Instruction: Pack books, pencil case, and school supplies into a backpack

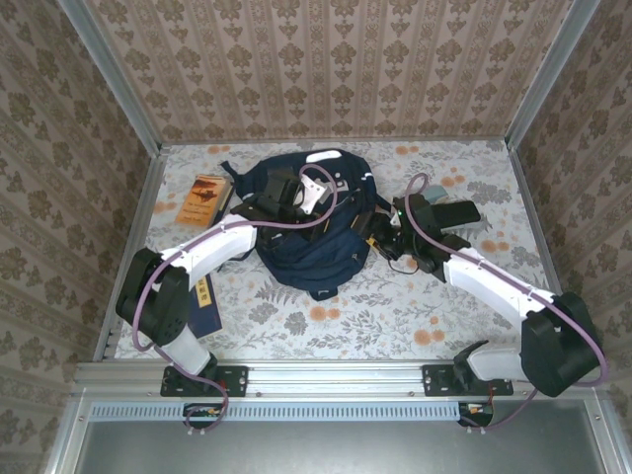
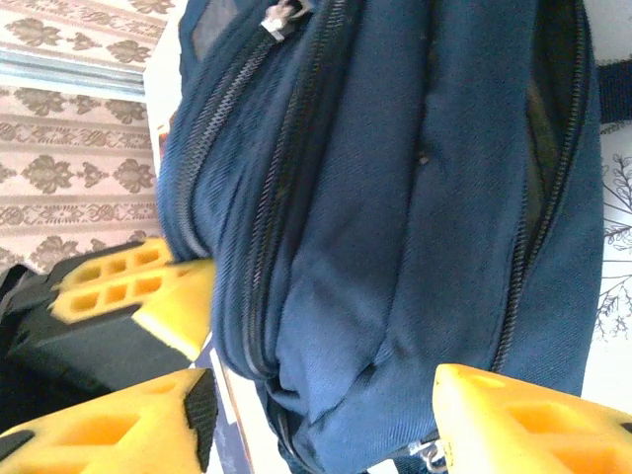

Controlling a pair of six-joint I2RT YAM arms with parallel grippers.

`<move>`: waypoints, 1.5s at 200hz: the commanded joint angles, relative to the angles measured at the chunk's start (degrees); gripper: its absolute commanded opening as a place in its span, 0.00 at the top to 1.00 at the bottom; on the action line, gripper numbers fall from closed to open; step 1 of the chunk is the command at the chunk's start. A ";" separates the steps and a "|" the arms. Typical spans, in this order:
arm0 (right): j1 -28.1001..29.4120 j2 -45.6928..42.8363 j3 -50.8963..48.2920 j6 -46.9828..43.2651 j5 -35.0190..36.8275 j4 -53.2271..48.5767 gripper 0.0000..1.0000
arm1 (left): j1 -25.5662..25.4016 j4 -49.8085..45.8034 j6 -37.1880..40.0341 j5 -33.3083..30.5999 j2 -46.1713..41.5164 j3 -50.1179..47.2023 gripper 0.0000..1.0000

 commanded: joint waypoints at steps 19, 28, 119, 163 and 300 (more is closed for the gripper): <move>-1.19 4.37 3.35 -2.11 -4.27 -1.25 0.48 | 0.25 2.44 1.10 3.28 -3.65 0.43 1.00; -1.19 5.40 3.29 -2.45 -4.47 -0.94 0.49 | 0.28 2.35 1.05 3.26 -3.75 0.39 1.00; 0.22 7.91 0.66 0.80 -10.19 12.50 0.92 | 0.24 -0.35 -6.11 -2.86 -6.91 0.77 0.75; 4.35 9.18 4.37 1.30 -9.95 14.25 0.96 | -0.28 -10.22 -17.34 -12.24 -16.11 -2.48 0.50; 12.07 22.18 15.90 7.77 -20.33 26.06 1.00 | -18.99 -15.26 -45.89 -30.60 -35.41 -20.58 0.57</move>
